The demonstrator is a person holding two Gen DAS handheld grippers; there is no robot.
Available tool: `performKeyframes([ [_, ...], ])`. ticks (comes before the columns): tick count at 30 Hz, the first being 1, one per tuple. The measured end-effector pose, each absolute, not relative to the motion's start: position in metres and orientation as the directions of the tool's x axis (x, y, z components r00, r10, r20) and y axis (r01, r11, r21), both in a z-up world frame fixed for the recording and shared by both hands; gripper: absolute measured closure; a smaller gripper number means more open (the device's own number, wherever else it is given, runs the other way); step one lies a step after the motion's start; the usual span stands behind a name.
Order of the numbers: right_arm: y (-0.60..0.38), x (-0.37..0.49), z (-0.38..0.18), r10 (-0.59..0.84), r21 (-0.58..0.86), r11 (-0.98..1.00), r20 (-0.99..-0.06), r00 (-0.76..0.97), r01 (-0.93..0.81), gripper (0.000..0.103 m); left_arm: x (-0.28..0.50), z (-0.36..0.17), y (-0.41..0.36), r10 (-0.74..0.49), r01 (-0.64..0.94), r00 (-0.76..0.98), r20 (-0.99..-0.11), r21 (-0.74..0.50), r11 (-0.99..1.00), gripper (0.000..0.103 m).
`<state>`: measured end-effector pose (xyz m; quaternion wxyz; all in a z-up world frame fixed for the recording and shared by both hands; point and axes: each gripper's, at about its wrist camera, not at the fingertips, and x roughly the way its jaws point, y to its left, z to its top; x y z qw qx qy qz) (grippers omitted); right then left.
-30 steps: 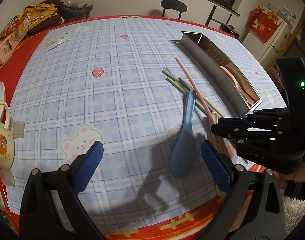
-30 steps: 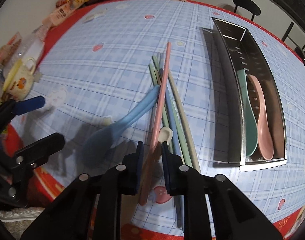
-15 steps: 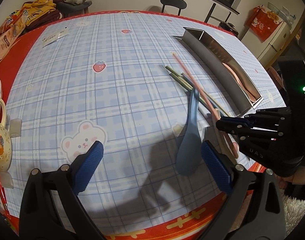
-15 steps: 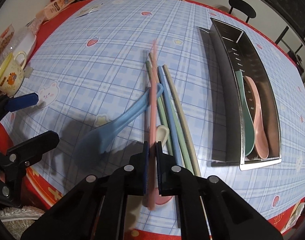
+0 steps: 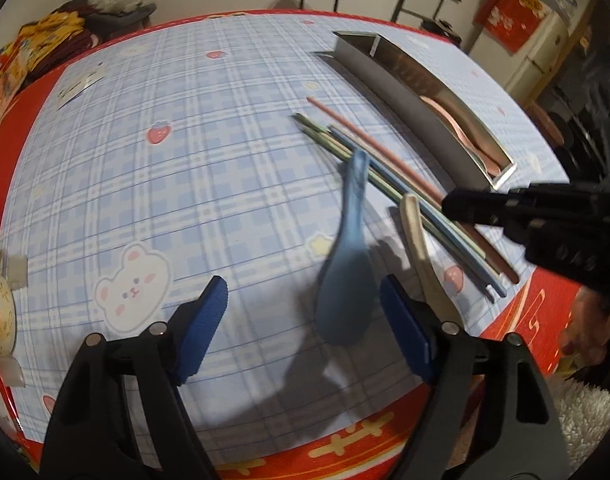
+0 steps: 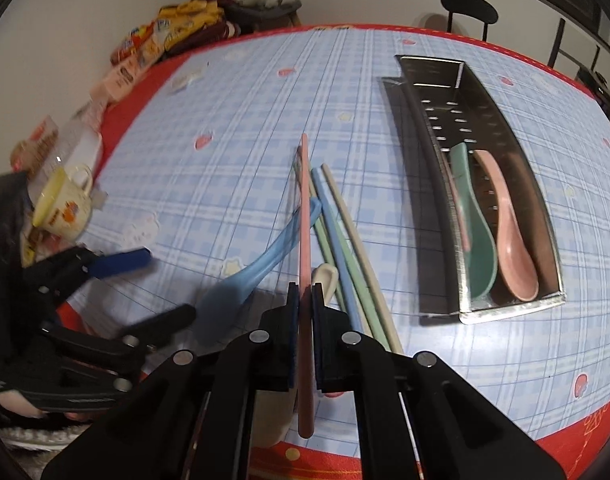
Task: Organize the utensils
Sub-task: 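Close the left tool on the blue spoon handle while the right tool holds the pink chopstick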
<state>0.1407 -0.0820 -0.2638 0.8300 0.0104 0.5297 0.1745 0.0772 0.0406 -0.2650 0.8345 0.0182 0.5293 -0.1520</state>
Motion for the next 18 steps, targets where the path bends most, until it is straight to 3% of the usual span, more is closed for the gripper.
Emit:
performKeyframes([
  [15,-0.131,0.132,-0.252,0.374,0.289,0.922,-0.834,0.405,-0.257,0.096,0.085,-0.289,-0.024,0.009,0.386,0.375,-0.927,0.164,0.908,0.047],
  [18,-0.137,0.133,-0.250,0.380,0.293,0.920,-0.830,0.409,-0.260,0.096,0.087,-0.287,-0.035,0.022,0.421,0.370,-0.929,0.189,0.887,0.066],
])
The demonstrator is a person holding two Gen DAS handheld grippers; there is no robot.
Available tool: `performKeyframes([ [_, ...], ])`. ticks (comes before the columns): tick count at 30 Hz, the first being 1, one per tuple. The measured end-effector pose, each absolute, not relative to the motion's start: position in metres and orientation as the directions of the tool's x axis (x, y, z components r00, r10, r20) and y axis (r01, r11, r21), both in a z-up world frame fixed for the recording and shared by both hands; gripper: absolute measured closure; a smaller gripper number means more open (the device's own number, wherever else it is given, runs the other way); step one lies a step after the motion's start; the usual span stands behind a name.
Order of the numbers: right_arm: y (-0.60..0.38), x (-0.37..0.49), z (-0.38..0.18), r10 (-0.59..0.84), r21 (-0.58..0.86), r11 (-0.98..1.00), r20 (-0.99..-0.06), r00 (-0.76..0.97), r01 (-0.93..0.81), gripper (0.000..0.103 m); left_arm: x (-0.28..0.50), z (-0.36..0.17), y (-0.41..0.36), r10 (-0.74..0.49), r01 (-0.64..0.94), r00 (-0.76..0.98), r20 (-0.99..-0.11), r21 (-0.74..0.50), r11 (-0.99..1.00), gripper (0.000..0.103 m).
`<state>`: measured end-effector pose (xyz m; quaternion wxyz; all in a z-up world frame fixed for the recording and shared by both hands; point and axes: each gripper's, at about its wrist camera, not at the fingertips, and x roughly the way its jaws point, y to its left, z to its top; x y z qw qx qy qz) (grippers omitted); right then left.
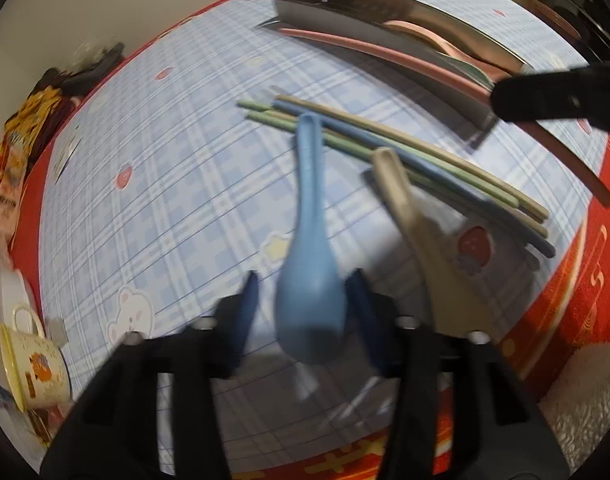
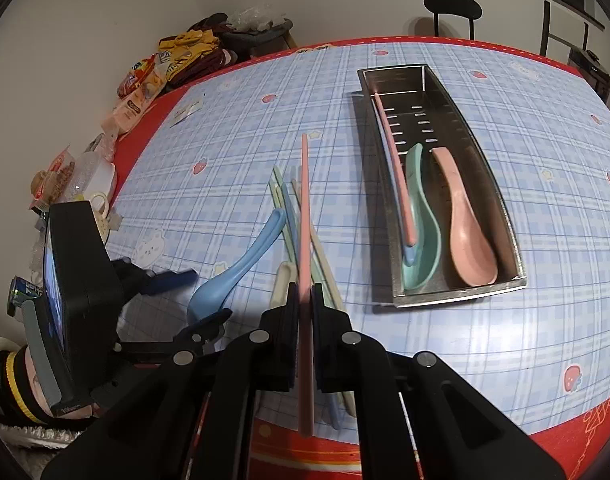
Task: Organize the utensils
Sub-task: 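Close the left tool on the blue spoon handle while the right tool holds the pink chopstick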
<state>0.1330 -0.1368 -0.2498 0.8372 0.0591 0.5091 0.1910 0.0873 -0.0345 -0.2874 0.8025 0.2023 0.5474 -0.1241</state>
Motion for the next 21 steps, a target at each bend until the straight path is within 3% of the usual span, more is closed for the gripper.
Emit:
performKeyframes([
  [3,-0.141,0.134,-0.248,0.387,0.298,0.917,-0.825,0.412,-0.265,0.096,0.091,-0.284,-0.034,0.006,0.411,0.357,-0.934,0.163,0.897,0.066],
  [6,-0.145,0.135,-0.246,0.391,0.301,0.915,-0.822,0.413,-0.268,0.096,0.100,-0.278,-0.011,-0.127,0.314,0.313,-0.941,-0.023,0.949,0.066],
  [8,-0.147,0.136,-0.246,0.394,0.304,0.914,-0.822,0.412,-0.268,0.096,0.106,-0.281,0.013,-0.267,0.189,0.269,-0.925,-0.222,0.957,0.066],
  [12,-0.148,0.137,-0.247,0.399,0.310,0.912,-0.822,0.406,-0.270,0.096,0.110,-0.294,0.050,-0.411,0.003,0.243,-0.879,-0.423,0.906,0.066],
  [17,-0.144,0.140,-0.246,0.405,0.310,0.908,-0.821,0.401,-0.282,0.096,0.106,-0.294,0.062,-0.422,-0.051,0.253,-0.871,-0.447,0.893,0.066],
  [21,-0.140,0.142,-0.244,0.409,0.308,0.904,-0.821,0.399,-0.295,0.096,0.104,-0.287,0.051,-0.270,0.017,0.244,-0.932,-0.274,0.962,0.066],
])
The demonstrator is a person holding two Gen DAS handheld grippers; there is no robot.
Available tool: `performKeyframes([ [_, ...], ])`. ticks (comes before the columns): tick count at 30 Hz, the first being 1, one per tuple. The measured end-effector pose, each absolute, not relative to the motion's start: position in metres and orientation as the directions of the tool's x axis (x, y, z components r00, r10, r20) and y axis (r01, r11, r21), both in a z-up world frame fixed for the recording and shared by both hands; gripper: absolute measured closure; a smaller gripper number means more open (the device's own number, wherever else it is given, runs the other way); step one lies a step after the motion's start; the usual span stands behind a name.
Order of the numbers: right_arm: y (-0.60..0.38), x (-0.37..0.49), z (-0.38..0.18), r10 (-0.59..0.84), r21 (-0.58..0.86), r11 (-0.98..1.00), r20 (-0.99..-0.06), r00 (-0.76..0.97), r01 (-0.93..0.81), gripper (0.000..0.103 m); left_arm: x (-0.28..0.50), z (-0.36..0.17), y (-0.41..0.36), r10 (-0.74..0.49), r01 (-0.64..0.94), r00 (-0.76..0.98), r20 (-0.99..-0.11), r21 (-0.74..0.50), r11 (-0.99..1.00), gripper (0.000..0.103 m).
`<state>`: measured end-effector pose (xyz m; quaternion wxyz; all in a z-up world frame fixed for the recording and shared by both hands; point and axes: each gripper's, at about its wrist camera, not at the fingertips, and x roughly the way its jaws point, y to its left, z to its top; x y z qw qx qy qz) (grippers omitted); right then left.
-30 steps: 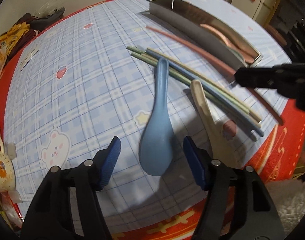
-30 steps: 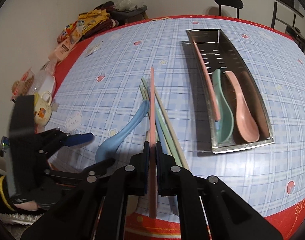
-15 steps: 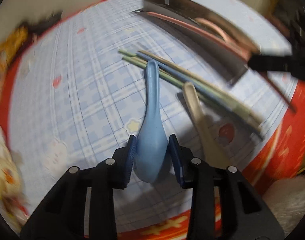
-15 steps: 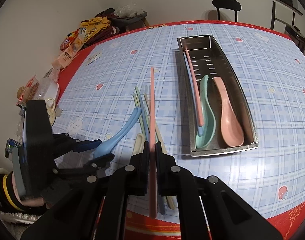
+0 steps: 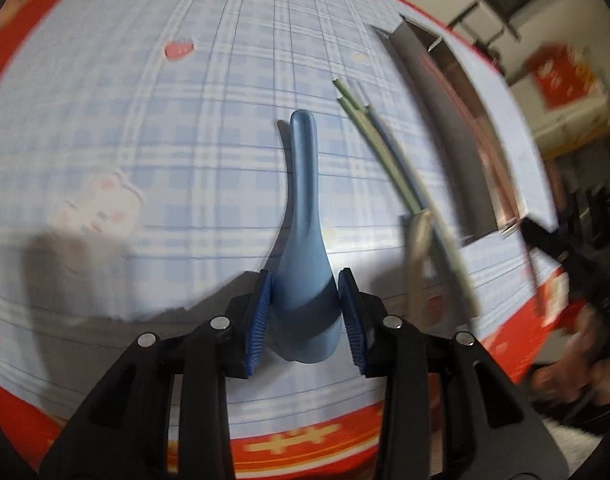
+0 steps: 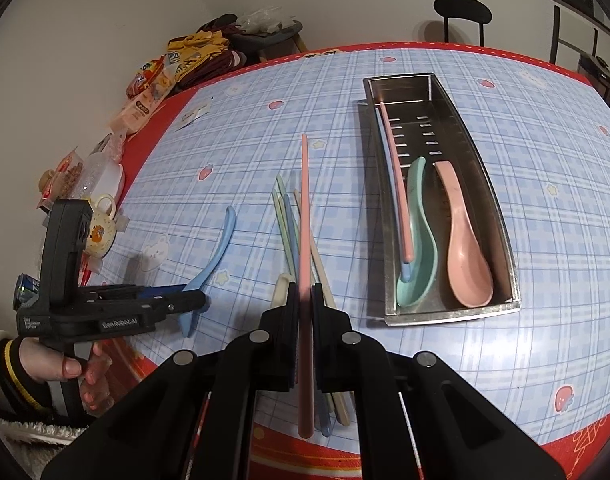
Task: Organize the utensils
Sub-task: 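Close the left tool on the blue spoon handle while the right tool holds the pink chopstick, then lift the blue spoon with the left tool while the right tool holds the pink chopstick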
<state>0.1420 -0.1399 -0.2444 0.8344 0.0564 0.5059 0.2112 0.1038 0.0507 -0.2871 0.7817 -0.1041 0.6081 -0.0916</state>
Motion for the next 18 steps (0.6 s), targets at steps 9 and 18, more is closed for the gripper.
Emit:
performKeyframes([
  [9,-0.136,0.144,-0.244,0.421,0.313,0.898,-0.816,0.397,-0.310,0.096,0.114,-0.289,0.020,0.059,0.236,0.267,-0.962,0.125,0.964,0.053],
  [18,-0.148,0.141,-0.245,0.422,0.329,0.902,-0.810,0.408,-0.279,0.096,0.112,-0.293,-0.017,0.202,0.416,0.332,-0.921,0.335,0.845,0.075],
])
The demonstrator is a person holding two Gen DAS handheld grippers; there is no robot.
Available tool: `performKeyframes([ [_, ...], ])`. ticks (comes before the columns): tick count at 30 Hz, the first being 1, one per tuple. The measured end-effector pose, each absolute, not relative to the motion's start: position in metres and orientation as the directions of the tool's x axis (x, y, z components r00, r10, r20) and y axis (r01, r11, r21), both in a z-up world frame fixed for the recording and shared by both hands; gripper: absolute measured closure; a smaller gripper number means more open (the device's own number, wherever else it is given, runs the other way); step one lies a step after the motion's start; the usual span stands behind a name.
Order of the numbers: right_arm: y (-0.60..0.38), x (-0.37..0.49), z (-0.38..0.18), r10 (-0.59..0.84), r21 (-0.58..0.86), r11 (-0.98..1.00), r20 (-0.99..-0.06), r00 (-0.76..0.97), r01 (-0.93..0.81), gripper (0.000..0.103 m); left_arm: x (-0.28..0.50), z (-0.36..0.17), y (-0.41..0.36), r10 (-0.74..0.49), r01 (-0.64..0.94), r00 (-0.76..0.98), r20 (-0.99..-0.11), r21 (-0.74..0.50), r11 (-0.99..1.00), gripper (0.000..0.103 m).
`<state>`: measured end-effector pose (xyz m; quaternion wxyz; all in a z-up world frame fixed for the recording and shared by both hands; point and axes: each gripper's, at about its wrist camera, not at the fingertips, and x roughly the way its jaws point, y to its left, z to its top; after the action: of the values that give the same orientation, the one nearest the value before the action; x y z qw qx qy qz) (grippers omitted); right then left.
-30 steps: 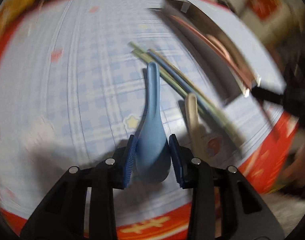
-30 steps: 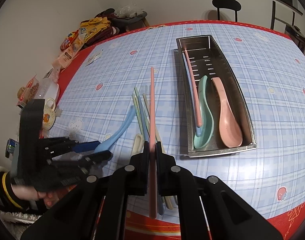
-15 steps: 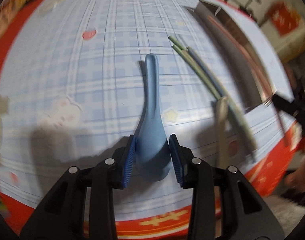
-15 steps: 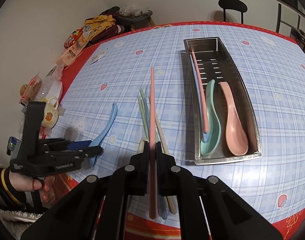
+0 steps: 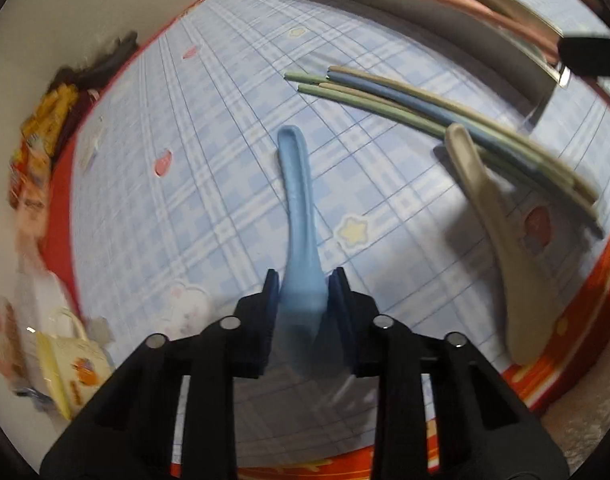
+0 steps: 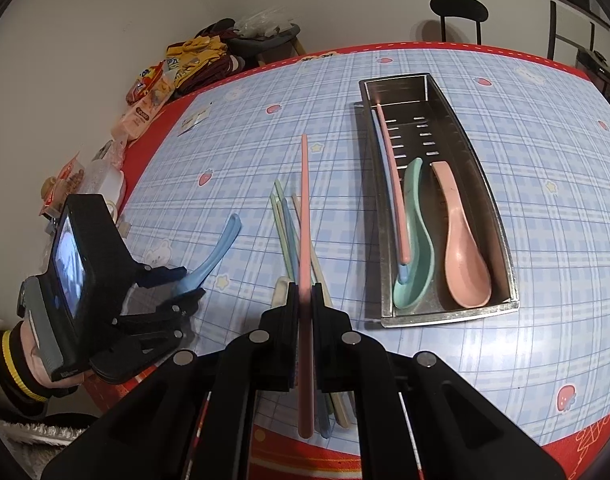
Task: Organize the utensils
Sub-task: 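Lift the blue spoon with the left tool while the right tool holds the pink chopstick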
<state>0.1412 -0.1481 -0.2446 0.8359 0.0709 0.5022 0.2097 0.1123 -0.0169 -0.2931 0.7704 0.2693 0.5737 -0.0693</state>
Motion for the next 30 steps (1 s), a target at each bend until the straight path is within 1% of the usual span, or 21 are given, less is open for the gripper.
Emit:
performKeyframes([
  [1,-0.149,0.141,-0.244,0.422,0.330,0.902,-0.809,0.409,-0.278,0.096,0.112,-0.292,-0.018,0.193,0.420,0.332,-0.923,0.328,0.846,0.076],
  [4,-0.152,0.139,-0.244,0.420,0.331,0.904,-0.807,0.415,-0.271,0.096,0.111,-0.275,-0.014,0.132,0.395,0.345,-0.929,0.271,0.878,0.090],
  [5,-0.152,0.139,-0.244,0.419,0.332,0.904,-0.807,0.415,-0.268,0.096,0.115,-0.268,-0.007,0.066,0.366,0.326,-0.943,0.190,0.911,0.094],
  [8,-0.154,0.140,-0.245,0.419,0.337,0.906,-0.808,0.414,-0.257,0.096,0.124,-0.265,0.012,-0.045,0.278,0.275,-0.960,0.035,0.960,0.096],
  [10,-0.153,0.139,-0.245,0.419,0.336,0.905,-0.808,0.414,-0.259,0.096,0.123,-0.267,0.019,-0.061,0.245,0.263,-0.963,0.006,0.969,0.096],
  [16,-0.152,0.139,-0.245,0.417,0.333,0.906,-0.812,0.409,-0.262,0.096,0.120,-0.274,0.044,-0.177,0.131,0.237,-0.955,-0.149,0.980,0.095],
  [18,-0.150,0.140,-0.245,0.416,0.331,0.906,-0.813,0.407,-0.263,0.096,0.120,-0.274,0.051,-0.220,0.098,0.247,-0.944,-0.201,0.975,0.089],
  [19,-0.150,0.141,-0.246,0.415,0.330,0.906,-0.814,0.405,-0.265,0.096,0.120,-0.273,0.052,-0.234,0.085,0.254,-0.939,-0.219,0.972,0.080],
  [20,-0.149,0.141,-0.246,0.416,0.329,0.906,-0.815,0.404,-0.267,0.096,0.119,-0.272,0.055,-0.249,0.076,0.259,-0.933,-0.238,0.968,0.078],
  [22,-0.148,0.141,-0.246,0.414,0.327,0.906,-0.817,0.401,-0.270,0.096,0.120,-0.271,0.058,-0.277,0.064,0.274,-0.921,-0.270,0.961,0.077],
  [26,-0.150,0.142,-0.247,0.407,0.321,0.909,-0.821,0.401,-0.264,0.096,0.128,-0.277,0.064,-0.288,0.047,0.279,-0.916,-0.286,0.957,0.077],
  [30,-0.152,0.142,-0.248,0.397,0.316,0.914,-0.825,0.403,-0.253,0.096,0.139,-0.286,0.073,-0.339,0.018,0.275,-0.900,-0.348,0.937,0.076],
])
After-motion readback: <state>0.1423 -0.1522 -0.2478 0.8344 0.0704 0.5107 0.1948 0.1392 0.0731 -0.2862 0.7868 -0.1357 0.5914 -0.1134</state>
